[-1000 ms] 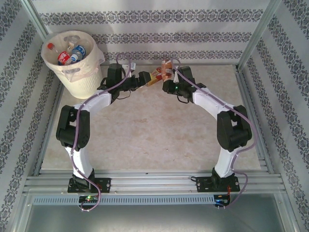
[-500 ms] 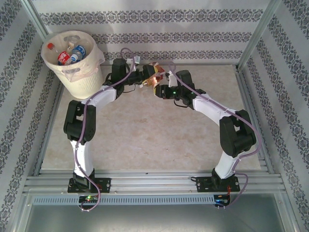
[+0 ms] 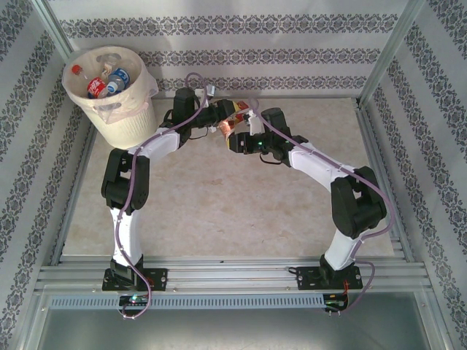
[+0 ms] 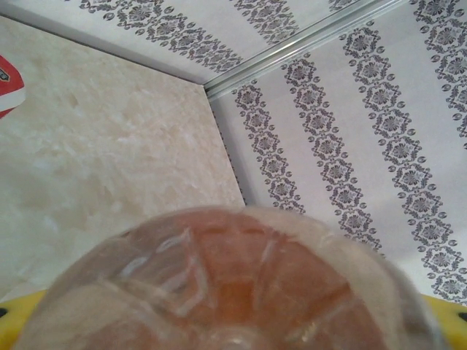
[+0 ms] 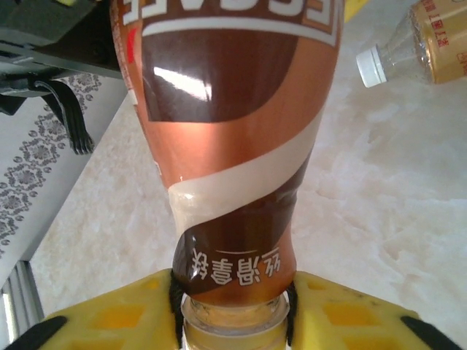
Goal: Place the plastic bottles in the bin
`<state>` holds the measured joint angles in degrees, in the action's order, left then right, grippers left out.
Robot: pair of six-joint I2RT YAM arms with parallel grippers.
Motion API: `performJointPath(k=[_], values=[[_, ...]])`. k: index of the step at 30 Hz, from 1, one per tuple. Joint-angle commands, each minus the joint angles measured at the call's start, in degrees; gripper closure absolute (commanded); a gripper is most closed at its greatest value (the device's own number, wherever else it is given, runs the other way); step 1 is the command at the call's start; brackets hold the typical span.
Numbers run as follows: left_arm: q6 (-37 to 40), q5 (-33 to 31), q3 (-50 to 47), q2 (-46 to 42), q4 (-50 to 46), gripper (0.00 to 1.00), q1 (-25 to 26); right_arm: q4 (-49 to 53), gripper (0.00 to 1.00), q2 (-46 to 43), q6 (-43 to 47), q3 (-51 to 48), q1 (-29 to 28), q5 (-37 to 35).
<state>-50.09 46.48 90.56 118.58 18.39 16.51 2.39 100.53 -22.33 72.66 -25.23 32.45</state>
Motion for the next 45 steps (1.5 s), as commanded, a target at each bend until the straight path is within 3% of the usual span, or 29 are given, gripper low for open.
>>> performJointPath(k=[1, 7, 8, 9, 14, 21, 31, 39, 45], values=[[-1.0, 0.2, -0.3, -1.2, 1.1, 0.39, 0.4, 2.6, 0.48, -2.5, 2.5, 2.1, 0.4, 2.9], [0.3, -2.5, 0.1, -1.8, -1.4, 0.41, 0.3, 4.1, 0.18, -5.9, 4.9, 0.4, 1.4, 1.2], [0.8, -3.0, 0.2, -1.9, -2.1, 0.41, 0.3, 3.9, 0.04, -7.0, 4.8, -0.2, 1.9, 0.4], [1.2, -3.3, 0.2, -2.1, -2.7, 0.41, 0.3, 3.8, 0.02, -8.1, 4.8, -0.8, 2.4, -0.1], [2.6, -4.6, 0.2, -2.7, -4.8, 0.42, 0.1, 3.7, 0.02, -13.7, 4.5, -3.1, 5.0, -1.7], [7.6, -7.6, 1.8, -5.4, -12.4, 0.43, -0.5, -2.4, 0.02, -23.8, 5.0, -9.8, 5.5, -17.1], [16.1, -12.0, 6.7, -11.5, -25.8, 0.45, -3.0, -14.2, 0.02, -30.9, 3.6, -17.7, 5.5, -27.4], [24.0, -18.0, 13.3, -17.2, -38.6, 0.46, -5.6, -15.4, 0.02, -31.0, 3.1, -17.9, 5.5, -30.7], [28.8, -27.6, 21.0, -20.2, -46.0, 0.47, -10.4, -16.5, 0.02, -29.3, 2.8, -16.7, 5.5, -29.5]])
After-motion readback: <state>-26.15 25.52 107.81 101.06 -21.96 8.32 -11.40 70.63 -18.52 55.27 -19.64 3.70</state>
